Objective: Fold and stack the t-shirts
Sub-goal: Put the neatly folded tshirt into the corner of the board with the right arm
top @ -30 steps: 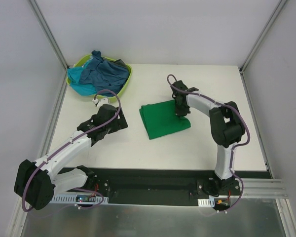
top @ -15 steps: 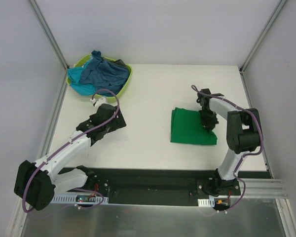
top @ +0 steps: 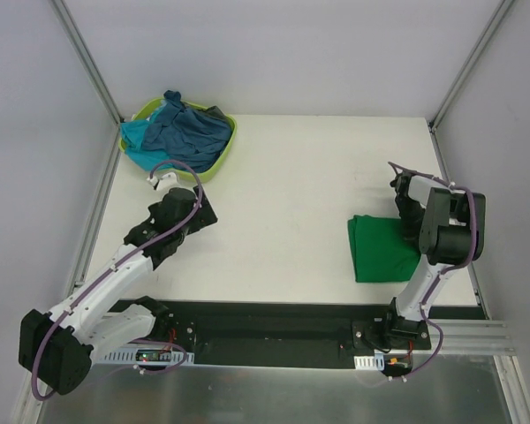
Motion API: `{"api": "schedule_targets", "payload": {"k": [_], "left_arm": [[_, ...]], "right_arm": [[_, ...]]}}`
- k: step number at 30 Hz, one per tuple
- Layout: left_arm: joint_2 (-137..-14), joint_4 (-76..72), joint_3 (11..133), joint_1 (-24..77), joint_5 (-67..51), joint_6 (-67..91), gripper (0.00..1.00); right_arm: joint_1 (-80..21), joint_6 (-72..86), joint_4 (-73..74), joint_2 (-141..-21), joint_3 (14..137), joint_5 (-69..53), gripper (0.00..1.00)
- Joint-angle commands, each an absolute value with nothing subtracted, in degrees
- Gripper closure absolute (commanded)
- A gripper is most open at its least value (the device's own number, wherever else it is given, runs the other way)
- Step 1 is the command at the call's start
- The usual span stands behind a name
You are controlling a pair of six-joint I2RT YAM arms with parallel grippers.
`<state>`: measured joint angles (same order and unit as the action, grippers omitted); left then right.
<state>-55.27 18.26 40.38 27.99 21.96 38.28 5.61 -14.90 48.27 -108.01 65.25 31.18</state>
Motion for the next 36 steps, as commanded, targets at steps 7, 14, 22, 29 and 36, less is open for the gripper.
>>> {"api": "schedule_targets", "payload": {"k": [7,14,22,29,36], "left_arm": [[-55.02,17.75,39.9,27.33,26.1,37.35,0.01],[-55.37,17.75,39.9,27.25,26.72,37.7,0.01],[-57.21,17.67,39.99,27.16,27.78,38.32,0.01],[-56.16,17.4,39.81,27.16,25.67,38.41,0.01],[-54.41,16.79,40.69,27.16,18.73,36.65,0.01]], "right_arm": [[12.03,-14.41,49.39,-107.67,68.12,40.26,1.0],[15.82,-14.06,48.96,-108.63,68.47,43.59,0.97],[16.52,-12.4,49.83,-110.39,69.87,46.93,0.66],[15.74,-13.26,50.62,-103.9,72.07,43.87,0.47],[11.25,-13.89,43.27,-80.46,69.89,22.29,0.04]]}}
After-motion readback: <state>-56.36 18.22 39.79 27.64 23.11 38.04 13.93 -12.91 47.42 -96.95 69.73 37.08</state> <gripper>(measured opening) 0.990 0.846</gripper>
